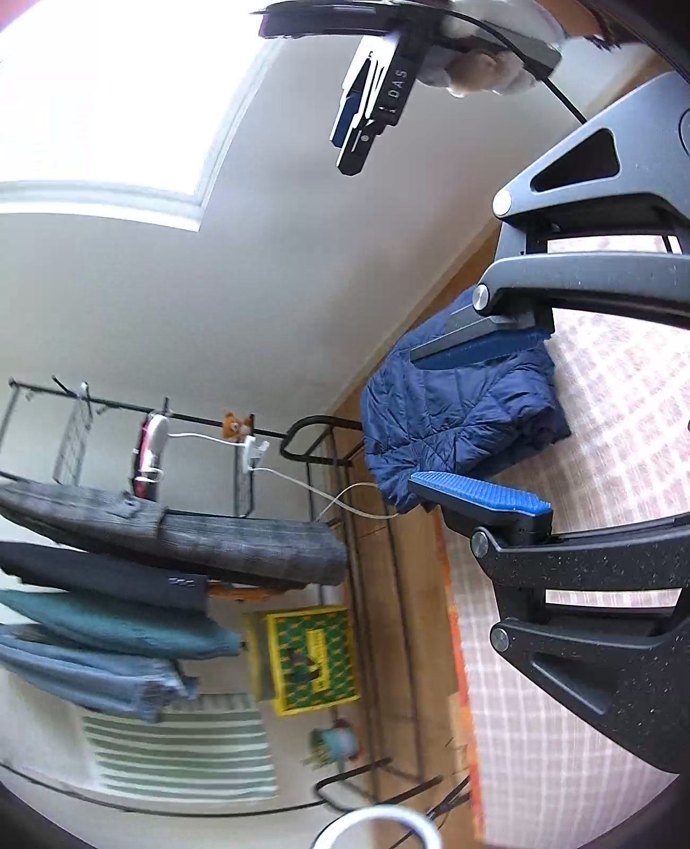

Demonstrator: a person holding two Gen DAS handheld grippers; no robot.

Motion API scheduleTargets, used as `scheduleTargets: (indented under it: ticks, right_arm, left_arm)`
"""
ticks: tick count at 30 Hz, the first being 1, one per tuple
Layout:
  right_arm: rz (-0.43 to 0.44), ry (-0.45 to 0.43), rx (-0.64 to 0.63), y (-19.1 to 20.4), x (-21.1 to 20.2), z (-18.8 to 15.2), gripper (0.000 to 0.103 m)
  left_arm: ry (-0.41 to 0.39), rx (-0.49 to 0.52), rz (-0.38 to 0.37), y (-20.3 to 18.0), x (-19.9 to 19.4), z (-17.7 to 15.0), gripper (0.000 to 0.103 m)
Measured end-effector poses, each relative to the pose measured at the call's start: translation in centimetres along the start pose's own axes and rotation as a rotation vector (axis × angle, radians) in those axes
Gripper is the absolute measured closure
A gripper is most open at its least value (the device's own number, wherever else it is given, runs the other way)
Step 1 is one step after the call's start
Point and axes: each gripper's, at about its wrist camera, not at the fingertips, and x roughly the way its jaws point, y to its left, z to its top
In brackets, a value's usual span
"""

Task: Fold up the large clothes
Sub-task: 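Carry the folded jacket with both tools and lower it onto the stack, then open both tools and pull them back from the stacked jacket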

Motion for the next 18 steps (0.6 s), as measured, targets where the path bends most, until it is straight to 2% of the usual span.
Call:
scheduleTargets:
  ticks: [9,10,12,18]
  right_arm:
    - [0.009,-0.054,0.021,1.9,-9.1,-1.0,0.039]
    - [0.009,-0.061,0.023,2.1,-9.9,-1.1,0.039]
    - [0.012,-0.076,0.023,2.3,-11.3,-1.1,0.039]
    - [0.023,-0.129,0.021,2.6,-16.3,-0.7,0.039]
  left_arm:
    - [-0.067,0.050,0.011,-2.1,-10.1,-1.4,0.061]
    - [-0.075,0.054,0.014,-2.3,-11.1,-1.5,0.061]
    - [-0.096,0.064,0.014,-2.9,-13.6,-1.7,0.053]
    - [-0.166,0.107,0.025,-4.9,-20.2,-1.2,0.052]
